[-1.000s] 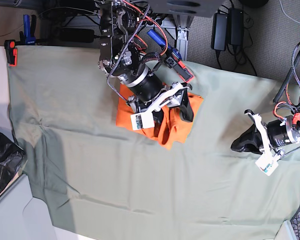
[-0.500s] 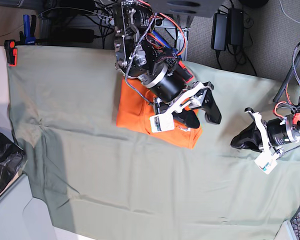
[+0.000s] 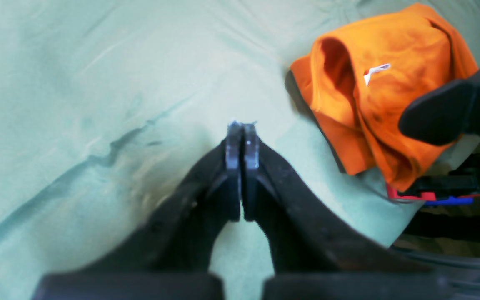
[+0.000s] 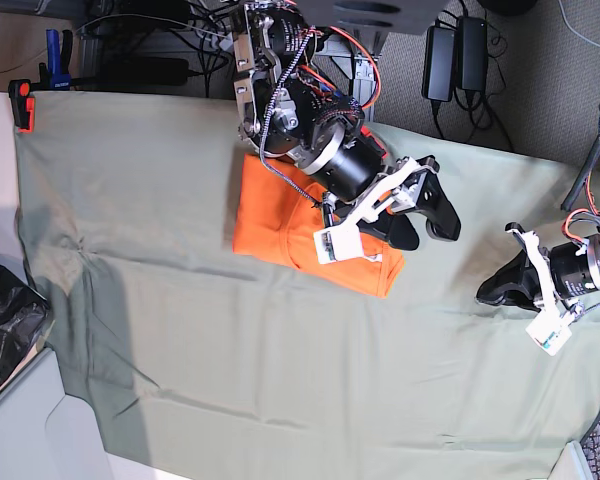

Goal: Fold the T-shirt properly
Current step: 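Press and square the folded shirt's sides with both grippers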

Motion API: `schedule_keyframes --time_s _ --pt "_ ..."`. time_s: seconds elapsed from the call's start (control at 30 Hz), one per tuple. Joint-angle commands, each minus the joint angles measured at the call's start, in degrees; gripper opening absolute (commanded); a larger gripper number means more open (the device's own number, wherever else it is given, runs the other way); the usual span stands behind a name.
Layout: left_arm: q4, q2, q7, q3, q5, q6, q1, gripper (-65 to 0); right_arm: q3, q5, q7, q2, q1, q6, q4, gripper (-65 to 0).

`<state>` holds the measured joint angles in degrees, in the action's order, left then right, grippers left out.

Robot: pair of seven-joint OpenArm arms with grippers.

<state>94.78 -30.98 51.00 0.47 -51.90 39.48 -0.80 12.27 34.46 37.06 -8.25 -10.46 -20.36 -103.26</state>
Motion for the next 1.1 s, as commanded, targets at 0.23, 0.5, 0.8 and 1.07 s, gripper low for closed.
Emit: schedule_keyframes --time_s 0.23,0.5,0.8,1.07 --pt "3.02 -0.85 -3.17 -0.50 -1.05 0.52 -1.14 -65.0 -2.71 -8.22 -2.43 -0.33 4.87 -5.84 -7.58 -65.0" --pt "9.20 2.95 -1.88 4.83 0.79 0.52 0.35 -65.0 -15.26 -15.58 -4.15 4.55 8.22 -5.84 -7.85 -65.0" --pt "9.57 4.28 -1.90 20.96 10.32 0.52 2.14 -65.0 -22.91 -15.63 -6.23 16.52 8.24 -5.81 -2.27 -65.0" --pt "9.90 4.31 -2.01 27.80 13.90 0.52 2.60 -65.0 -22.77 -16.83 -7.23 22.62 13.16 -5.84 6.25 -65.0"
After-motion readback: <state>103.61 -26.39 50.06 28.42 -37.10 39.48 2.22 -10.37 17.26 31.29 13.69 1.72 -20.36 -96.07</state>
